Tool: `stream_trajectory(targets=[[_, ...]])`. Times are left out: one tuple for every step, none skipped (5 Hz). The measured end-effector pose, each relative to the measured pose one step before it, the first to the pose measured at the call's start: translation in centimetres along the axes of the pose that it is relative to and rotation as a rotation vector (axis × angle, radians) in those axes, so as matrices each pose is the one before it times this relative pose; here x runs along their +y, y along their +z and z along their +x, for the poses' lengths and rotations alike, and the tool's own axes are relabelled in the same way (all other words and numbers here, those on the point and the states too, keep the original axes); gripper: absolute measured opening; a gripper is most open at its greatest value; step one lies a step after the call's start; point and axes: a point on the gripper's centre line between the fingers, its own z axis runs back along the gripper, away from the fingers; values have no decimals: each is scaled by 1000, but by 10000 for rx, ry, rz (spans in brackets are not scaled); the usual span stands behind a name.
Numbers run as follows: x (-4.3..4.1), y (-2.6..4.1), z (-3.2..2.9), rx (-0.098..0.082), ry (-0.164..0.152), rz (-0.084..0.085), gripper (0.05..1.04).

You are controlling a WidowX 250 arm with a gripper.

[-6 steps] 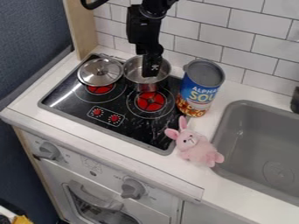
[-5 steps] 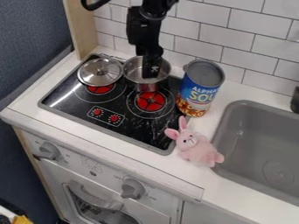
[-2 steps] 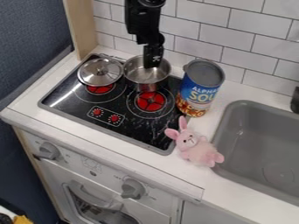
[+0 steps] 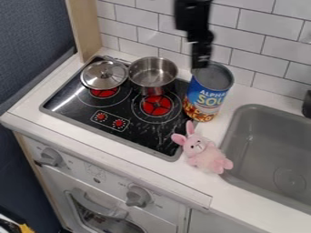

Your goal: MOVED the can to the center of the stove

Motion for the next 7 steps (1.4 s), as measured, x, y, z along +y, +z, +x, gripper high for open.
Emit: stream_trajectory(targets=[[1289, 143, -2581, -59, -392, 129, 1000], [1060, -1674, -2537, -163, -319, 595, 1000], [507, -2405, -2213, -382, -433, 525, 1000], [-335, -1414, -684, -67, 0, 79, 1000], [-259, -1115, -43, -427, 104, 179, 1000], [-426, -122, 383, -110, 183, -116, 1000], [-965, -222, 1207, -231, 369, -146, 1000]])
